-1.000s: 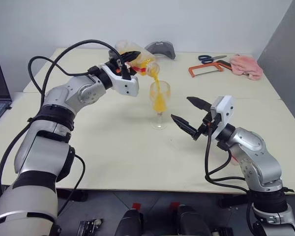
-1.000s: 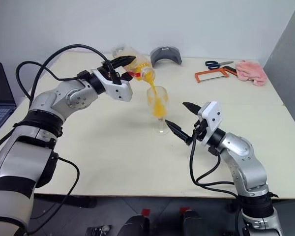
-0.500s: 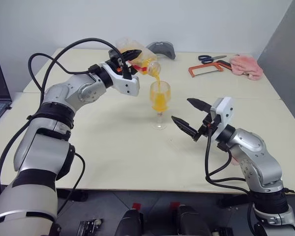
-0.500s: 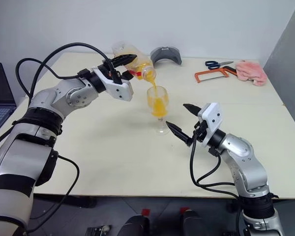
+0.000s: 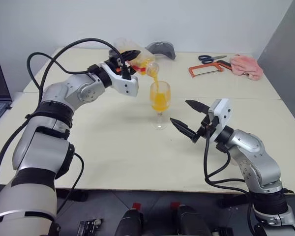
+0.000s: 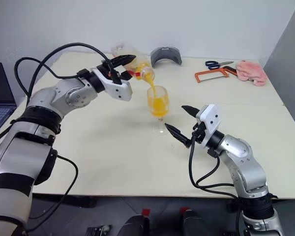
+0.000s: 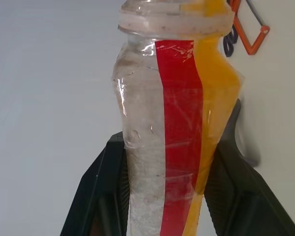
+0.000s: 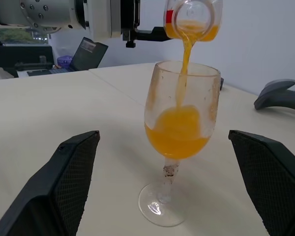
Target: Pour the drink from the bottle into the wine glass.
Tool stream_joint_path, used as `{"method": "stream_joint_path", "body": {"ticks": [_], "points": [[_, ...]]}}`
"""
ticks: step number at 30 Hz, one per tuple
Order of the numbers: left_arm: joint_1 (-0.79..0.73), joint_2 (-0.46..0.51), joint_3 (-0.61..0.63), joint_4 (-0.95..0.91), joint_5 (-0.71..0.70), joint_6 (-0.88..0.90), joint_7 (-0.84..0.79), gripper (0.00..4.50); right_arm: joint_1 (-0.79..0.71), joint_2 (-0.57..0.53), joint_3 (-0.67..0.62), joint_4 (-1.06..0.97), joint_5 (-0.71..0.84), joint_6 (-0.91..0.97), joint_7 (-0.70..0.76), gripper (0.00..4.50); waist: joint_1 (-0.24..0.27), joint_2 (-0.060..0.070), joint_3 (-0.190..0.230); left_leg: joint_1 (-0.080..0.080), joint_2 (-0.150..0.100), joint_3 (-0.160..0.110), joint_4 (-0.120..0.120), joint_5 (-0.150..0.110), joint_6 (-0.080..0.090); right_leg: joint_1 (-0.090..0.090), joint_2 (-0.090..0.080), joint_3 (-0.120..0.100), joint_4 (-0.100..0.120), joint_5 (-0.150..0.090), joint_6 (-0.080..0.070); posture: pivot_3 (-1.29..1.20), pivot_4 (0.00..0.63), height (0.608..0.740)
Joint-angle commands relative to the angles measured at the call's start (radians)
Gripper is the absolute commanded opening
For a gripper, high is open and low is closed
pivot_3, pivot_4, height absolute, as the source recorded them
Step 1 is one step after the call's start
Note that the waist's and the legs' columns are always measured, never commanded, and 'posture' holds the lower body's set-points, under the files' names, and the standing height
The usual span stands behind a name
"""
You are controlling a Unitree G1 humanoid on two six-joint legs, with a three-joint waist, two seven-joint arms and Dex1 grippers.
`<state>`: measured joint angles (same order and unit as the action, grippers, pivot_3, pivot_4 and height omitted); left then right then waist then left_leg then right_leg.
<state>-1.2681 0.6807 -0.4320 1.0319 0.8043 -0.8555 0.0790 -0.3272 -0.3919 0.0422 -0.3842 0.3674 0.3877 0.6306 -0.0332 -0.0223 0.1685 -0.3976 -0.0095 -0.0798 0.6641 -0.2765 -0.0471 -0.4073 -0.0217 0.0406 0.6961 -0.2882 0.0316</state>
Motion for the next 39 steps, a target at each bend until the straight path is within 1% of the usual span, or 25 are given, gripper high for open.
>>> {"method": "stream_joint_path", "body": {"ticks": [1,39], "points": [[-0.040,0.010,0.002,0.001,-0.003,0.002,0.029,1.67,0.001,-0.005,-0.002,-0.024,-0.002,-0.019,-0.001,4.50,0.000,0.000,0.000,0.000,0.000,0.000,0.000,0.000,0.000,0.000,0.000,0.000,0.000,0.000,0.000,0.00,0.150,0.740],[-0.049,-0.012,-0.002,0.023,-0.027,0.009,0.016,1.67,0.010,-0.006,0.011,-0.031,-0.005,-0.013,-0.006,4.50,0.000,0.000,0.000,0.000,0.000,0.000,0.000,0.000,0.000,0.000,0.000,0.000,0.001,0.000,0.000,0.00,0.150,0.740]]}}
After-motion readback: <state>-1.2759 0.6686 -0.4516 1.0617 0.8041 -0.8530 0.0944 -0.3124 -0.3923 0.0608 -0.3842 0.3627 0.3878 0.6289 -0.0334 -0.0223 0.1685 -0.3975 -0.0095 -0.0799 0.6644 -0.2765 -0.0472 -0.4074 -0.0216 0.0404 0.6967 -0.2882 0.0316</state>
